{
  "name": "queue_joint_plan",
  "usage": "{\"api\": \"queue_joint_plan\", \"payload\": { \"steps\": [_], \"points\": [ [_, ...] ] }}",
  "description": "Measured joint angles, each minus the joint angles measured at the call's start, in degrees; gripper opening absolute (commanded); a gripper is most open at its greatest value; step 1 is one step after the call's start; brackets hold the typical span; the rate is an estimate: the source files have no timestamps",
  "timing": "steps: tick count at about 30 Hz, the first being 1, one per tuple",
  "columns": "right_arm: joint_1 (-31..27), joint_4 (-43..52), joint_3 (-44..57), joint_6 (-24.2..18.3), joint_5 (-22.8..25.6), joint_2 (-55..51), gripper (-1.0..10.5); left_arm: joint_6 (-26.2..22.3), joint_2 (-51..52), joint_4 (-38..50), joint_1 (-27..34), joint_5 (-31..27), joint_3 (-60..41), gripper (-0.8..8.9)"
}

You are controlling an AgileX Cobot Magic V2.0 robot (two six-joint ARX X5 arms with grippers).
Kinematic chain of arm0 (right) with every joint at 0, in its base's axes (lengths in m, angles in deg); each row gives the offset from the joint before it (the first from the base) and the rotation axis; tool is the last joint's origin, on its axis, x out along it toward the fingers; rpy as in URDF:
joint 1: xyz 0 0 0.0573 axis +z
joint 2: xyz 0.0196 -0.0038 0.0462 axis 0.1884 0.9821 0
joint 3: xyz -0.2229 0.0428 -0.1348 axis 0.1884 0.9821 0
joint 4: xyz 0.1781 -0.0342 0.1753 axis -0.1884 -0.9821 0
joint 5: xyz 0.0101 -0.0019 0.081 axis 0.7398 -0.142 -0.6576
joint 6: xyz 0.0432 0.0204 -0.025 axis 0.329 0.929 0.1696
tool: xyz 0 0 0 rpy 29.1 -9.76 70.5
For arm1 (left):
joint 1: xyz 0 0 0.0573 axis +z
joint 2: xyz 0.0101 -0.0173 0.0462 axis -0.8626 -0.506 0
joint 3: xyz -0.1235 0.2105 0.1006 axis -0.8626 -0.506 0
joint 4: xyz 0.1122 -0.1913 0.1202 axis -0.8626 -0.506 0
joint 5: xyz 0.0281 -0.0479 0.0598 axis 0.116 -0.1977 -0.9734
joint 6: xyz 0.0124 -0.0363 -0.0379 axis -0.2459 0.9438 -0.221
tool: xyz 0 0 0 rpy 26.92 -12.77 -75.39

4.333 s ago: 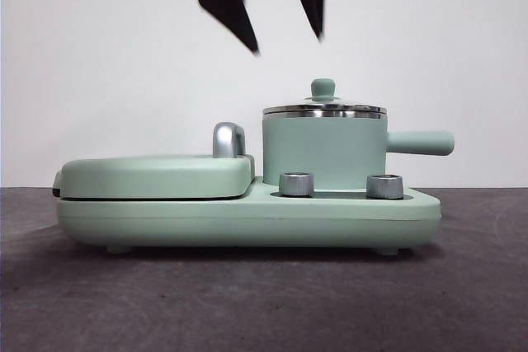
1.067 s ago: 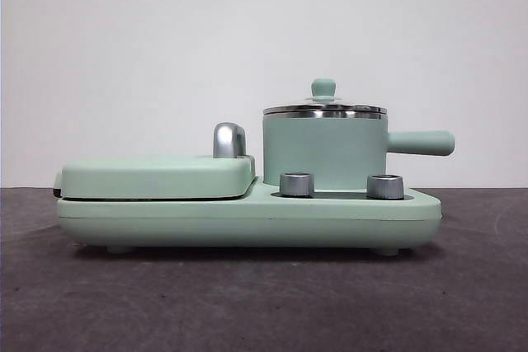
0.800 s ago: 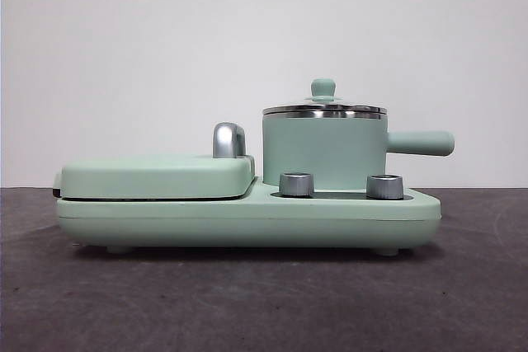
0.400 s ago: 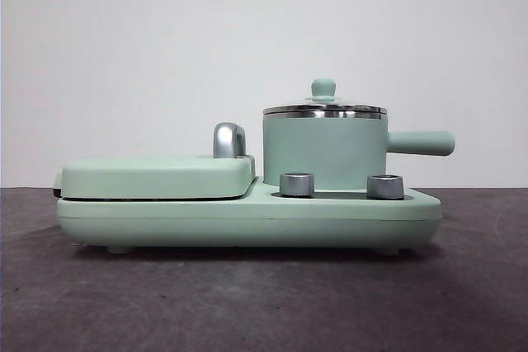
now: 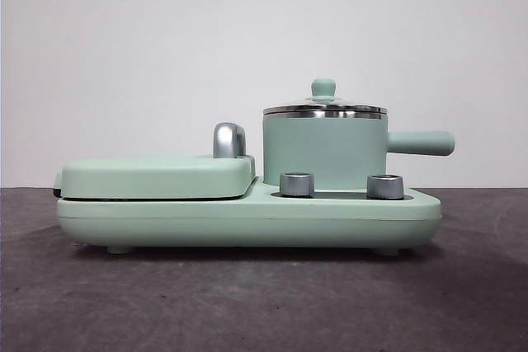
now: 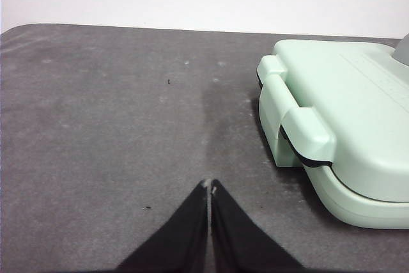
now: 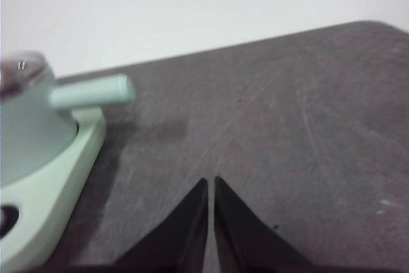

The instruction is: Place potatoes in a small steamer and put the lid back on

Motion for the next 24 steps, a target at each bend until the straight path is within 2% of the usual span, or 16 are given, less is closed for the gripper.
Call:
{"api": "queue_joint_plan", "payload": {
  "steps": [6,14,24],
  "points": [
    [1.27,0.52,2.32,-3.3,-2.43,-0.02,0.2,0.0,0.0,0.0,0.0,0.0,0.0,0.05],
    [4.44,-0.2,2.32,-5.68,5.07,-0.02,0.1,-0.02,0.0,0.0,0.0,0.0,0.0,0.05],
    [4.81,-0.07,2.32,-5.95,5.11,-0.02,0.1,0.0,0.0,0.0,0.0,0.0,0.0,0.05]
  ]
}}
